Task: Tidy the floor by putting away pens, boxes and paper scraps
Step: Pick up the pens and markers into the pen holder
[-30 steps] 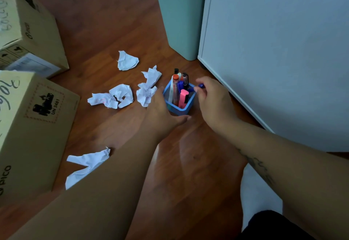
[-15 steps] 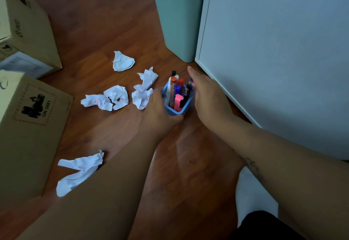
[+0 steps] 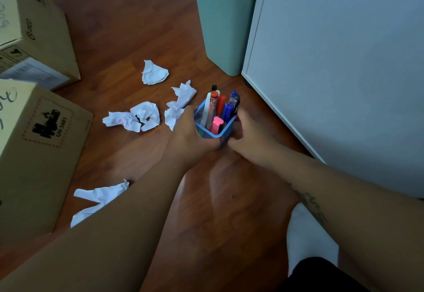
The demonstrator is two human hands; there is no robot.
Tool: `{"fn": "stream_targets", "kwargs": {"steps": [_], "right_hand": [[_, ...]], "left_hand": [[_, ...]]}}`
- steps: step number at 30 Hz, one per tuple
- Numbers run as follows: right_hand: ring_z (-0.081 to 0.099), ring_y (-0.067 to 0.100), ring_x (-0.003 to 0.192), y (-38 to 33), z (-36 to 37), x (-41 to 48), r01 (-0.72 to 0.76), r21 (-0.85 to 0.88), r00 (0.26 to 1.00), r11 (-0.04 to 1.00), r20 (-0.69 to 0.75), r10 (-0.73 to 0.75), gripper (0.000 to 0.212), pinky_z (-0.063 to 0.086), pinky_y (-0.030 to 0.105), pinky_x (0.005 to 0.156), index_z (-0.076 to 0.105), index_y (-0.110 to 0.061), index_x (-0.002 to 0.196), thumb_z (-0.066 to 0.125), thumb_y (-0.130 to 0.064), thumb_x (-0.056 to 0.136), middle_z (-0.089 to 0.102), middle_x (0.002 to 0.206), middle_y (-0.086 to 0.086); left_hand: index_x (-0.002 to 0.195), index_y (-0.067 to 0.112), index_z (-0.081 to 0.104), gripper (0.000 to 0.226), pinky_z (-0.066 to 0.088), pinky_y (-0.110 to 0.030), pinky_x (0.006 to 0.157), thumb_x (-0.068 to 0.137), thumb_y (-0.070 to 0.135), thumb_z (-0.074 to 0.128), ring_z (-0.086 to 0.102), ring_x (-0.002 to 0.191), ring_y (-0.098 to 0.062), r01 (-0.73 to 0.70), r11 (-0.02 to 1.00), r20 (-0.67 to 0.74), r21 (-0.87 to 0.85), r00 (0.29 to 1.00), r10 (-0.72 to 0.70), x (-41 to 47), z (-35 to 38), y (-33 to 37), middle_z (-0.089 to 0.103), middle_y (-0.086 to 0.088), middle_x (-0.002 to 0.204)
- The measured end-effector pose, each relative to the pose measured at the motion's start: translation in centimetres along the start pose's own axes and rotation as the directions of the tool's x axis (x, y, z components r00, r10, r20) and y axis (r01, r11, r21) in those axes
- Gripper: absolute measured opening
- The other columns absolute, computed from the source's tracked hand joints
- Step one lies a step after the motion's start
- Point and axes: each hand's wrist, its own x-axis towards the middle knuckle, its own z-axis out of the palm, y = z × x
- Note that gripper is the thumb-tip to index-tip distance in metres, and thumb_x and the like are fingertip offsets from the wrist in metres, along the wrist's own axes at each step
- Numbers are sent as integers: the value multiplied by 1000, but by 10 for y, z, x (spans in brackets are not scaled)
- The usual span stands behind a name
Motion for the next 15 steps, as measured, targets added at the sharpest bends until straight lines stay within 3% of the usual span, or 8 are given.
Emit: {"fn": "stream_targets", "kwargs": {"steps": [2,4,7,9,12,15], "right_hand": [[49,9,123,-3,4,2,20,45,1000,999,-5,-20,91,40,1,74,21,-27,149,77,-16,79,48,138,-6],[47,8,124,-3,10,5,36,62,998,997,-47,-33,97,36,-9,62,22,-24,149,83,-16,73,45,141,-4],[48,7,116,1,18,9,42,82,993,996,-118,-32,95,38,-7,57,27,-22,146,85,-14,70,48,137,-2],[52,10,117,5,21,12,44,91,988,995,-153,-30,92,46,1,66,30,-23,143,84,-15,69,51,134,-2],[55,19,122,9,24,15,30,172,993,985,-121,-9,97,55,35,92,29,-25,143,85,-12,65,52,135,1],[53,18,125,11,22,16,12,206,999,978,-41,-4,101,52,44,97,27,-30,143,88,-22,62,51,138,-2]], "left_hand": [[135,22,36,85,51,-20,79,68,36,86,52,109,-13,-25,999,-17,-22,1000,25,1,-1,-2,46,7,126],[134,21,37,84,54,-27,85,68,34,86,54,111,-15,-36,999,-37,-39,999,35,1,-2,-1,48,6,126],[129,24,39,79,55,-27,83,67,34,86,56,106,-15,-48,997,-48,-67,998,44,1,-4,-1,50,6,122],[121,28,38,74,52,-19,78,65,36,87,56,97,-10,-69,995,-60,-69,996,64,-1,-4,1,51,11,115],[115,31,38,74,47,-11,70,62,40,89,54,91,0,-76,991,-54,-106,996,70,-3,-5,2,46,25,100],[119,28,44,75,53,-19,77,60,38,90,57,99,-8,-63,991,-1,-116,998,63,-2,-11,-5,53,16,113]]}}
